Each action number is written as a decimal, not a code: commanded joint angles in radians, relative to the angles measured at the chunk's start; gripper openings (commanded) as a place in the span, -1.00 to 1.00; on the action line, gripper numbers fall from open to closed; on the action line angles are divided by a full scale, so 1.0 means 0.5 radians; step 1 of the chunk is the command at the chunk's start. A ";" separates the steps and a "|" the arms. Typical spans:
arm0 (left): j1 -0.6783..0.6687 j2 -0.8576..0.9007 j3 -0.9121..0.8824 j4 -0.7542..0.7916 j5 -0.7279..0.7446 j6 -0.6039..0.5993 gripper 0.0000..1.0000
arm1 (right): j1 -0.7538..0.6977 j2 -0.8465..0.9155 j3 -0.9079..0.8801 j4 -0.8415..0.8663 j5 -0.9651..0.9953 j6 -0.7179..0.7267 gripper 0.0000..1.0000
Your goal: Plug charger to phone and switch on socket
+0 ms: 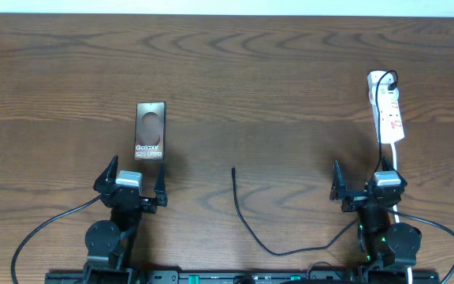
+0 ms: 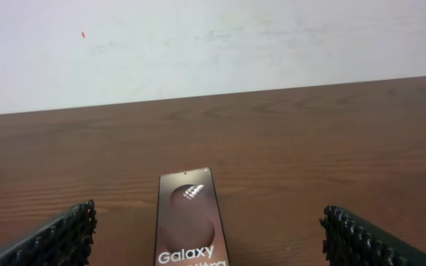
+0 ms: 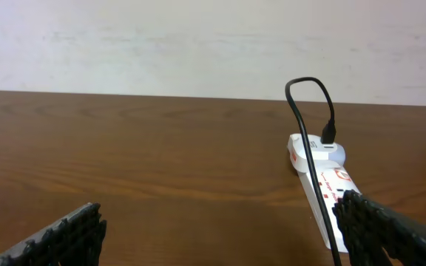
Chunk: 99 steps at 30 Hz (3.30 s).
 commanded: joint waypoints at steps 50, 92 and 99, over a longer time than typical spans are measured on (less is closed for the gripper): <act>-0.006 0.349 0.470 -0.225 0.042 0.013 0.92 | 0.015 -0.017 -0.003 -0.009 0.023 -0.018 0.98; 0.080 3.868 3.868 -2.281 0.132 0.021 0.99 | 0.015 -0.017 -0.003 -0.009 0.023 -0.017 0.98; 0.080 3.868 3.828 -2.303 0.076 0.019 1.00 | 0.015 -0.017 -0.003 -0.009 0.023 -0.017 0.98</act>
